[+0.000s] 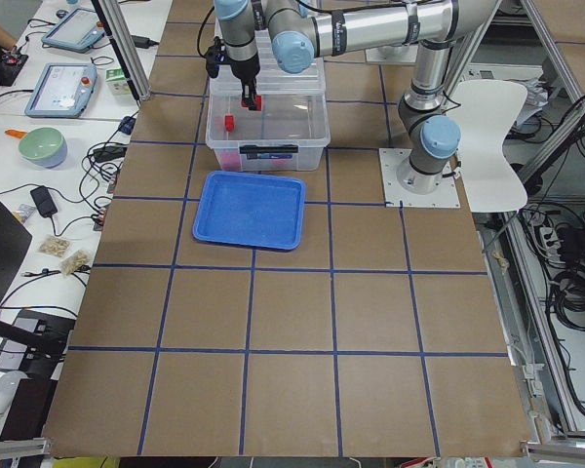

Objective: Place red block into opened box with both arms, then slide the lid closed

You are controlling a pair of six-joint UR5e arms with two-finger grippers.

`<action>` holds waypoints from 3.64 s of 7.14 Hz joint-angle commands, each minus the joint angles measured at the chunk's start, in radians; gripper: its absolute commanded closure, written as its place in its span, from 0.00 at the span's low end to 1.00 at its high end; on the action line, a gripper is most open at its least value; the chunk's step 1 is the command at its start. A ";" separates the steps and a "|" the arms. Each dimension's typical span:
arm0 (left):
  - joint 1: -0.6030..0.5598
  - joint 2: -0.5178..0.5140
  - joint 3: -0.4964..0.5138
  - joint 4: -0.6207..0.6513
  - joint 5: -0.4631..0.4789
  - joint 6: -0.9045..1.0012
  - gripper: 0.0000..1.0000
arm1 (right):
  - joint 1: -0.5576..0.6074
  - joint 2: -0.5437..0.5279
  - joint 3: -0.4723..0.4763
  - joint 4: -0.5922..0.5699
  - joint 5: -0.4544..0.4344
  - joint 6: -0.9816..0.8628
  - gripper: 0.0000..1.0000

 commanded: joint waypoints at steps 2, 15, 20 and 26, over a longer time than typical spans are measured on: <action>-0.055 -0.005 -0.233 0.257 0.008 0.005 1.00 | 0.003 -0.146 0.000 0.166 0.057 0.178 0.00; -0.058 -0.123 -0.455 0.585 0.002 -0.005 0.68 | 0.125 -0.153 0.028 0.211 0.091 0.296 0.00; -0.055 -0.097 -0.435 0.588 0.006 -0.010 0.33 | 0.125 -0.151 0.029 0.213 0.089 0.298 0.00; -0.066 0.055 -0.049 0.031 0.060 -0.010 0.00 | 0.095 -0.142 0.029 0.199 0.077 0.269 0.00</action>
